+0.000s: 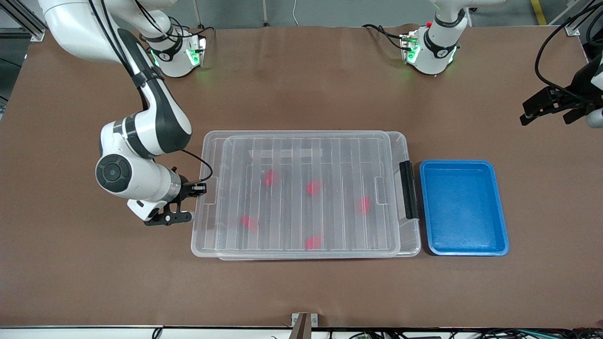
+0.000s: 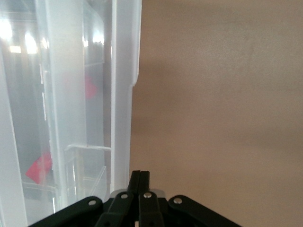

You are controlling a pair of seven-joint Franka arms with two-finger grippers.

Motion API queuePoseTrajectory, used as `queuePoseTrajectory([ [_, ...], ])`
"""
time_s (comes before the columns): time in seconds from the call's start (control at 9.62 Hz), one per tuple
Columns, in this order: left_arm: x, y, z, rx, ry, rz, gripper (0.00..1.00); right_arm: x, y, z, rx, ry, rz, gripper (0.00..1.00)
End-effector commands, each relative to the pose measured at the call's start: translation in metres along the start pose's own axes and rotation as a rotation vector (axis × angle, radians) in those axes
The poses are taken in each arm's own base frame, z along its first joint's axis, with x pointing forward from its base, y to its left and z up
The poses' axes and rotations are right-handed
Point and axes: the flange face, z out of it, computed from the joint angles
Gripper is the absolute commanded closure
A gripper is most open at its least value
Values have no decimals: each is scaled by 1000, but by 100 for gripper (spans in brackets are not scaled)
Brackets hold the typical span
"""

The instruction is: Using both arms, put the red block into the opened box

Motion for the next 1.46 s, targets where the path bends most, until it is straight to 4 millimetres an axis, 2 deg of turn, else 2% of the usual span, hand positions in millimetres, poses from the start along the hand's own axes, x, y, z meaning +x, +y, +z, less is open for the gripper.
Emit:
queuePoseTrajectory([
  [0.0, 3, 1, 15, -3, -30, 20, 1, 4, -10, 2, 20, 1, 16, 100],
  [0.31, 3, 2, 15, -1, -28, 23, 1, 4, -12, 6, 18, -4, 18, 100],
  [0.42, 3, 2, 15, 0, -28, 23, 1, 6, 2, -7, 14, 10, 20, 91],
  [0.52, 3, 1, 16, 2, -29, 20, 1, 1, 20, -33, 2, 20, 57, 23],
  [0.62, 3, 2, 16, 2, -29, 22, 1, -13, 50, -87, -11, 61, 102, 0],
  [0.83, 4, 3, 16, 14, -29, 26, 1, -50, 116, -182, -23, 161, 215, 0],
  [1.04, 5, 5, 15, 13, -16, 29, 1, -109, 167, -251, -32, 165, 308, 0],
  [1.25, 5, 5, 15, 11, -17, 29, 1, -167, 195, -291, -26, 109, 317, 0],
  [1.35, 5, 5, 14, 11, -15, 29, 1, -187, 202, -300, -23, 109, 297, 0],
])
